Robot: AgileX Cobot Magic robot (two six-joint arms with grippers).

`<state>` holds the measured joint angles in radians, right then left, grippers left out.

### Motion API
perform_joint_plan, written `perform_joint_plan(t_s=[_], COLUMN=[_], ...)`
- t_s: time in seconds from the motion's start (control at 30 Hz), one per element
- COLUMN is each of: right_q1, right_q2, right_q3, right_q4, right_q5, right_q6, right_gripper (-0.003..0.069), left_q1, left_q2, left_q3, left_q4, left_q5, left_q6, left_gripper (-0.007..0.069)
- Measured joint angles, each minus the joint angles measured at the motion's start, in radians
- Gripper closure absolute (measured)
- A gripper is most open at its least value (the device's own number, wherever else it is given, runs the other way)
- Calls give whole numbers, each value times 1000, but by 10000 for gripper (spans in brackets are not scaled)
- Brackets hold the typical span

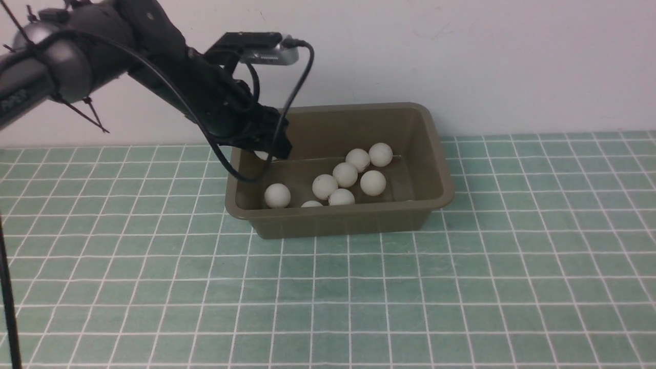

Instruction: Put the table tennis balls in the box on the green coffee tablecloth.

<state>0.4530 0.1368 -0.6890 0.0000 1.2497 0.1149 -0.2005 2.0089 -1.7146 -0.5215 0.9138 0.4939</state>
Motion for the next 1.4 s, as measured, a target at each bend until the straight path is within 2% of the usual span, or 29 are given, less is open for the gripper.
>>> perform_joint_plan(t_s=[0.17, 0.23, 0.27, 0.33, 0.47, 0.57, 0.67, 0.77, 0.87, 1.03, 1.13, 1.4], right_q1=[0, 0, 0, 0, 0, 0, 0, 0, 0, 0, 0, 0], right_q2=[0, 0, 0, 0, -1, -26, -80, -137, -158, -158, -158, -158], right_q3=[0, 0, 0, 0, 0, 0, 0, 5, 28, 72, 98, 129], right_q4=[0, 0, 0, -12, -61, -136, -222, -293, -385, -420, -464, -557], right_q5=[0, 0, 0, 0, 0, -15, -35, -39, -16, -42, -89, -102], right_q6=[0, 0, 0, 0, 0, 0, 6, 42, 113, 139, 151, 155], right_gripper=[676, 676, 676, 676, 676, 676, 676, 676, 676, 676, 676, 676], left_q1=[-25, -31, -31, -31, -31, -31, -31, -31, -31, -31, -31, -31], left_q2=[38, 53, 67, 69, 62, 24, -59, -113, -170, -308, -445, -630], left_q3=[0, 0, 0, 0, -15, -25, -26, -31, -24, 70, 197, 429], left_q4=[-11, -14, -15, -15, -16, -16, -17, -26, -51, -112, -141, -148], left_q5=[-73, -97, -118, -125, -103, -64, -19, 19, 53, 43, -40, -165], left_q6=[59, 71, 80, 80, 80, 80, 89, 107, 132, 211, 267, 291], left_gripper=[240, 199, 113, 73, 65, 165, 449, 594, 624, 629, 629, 629])
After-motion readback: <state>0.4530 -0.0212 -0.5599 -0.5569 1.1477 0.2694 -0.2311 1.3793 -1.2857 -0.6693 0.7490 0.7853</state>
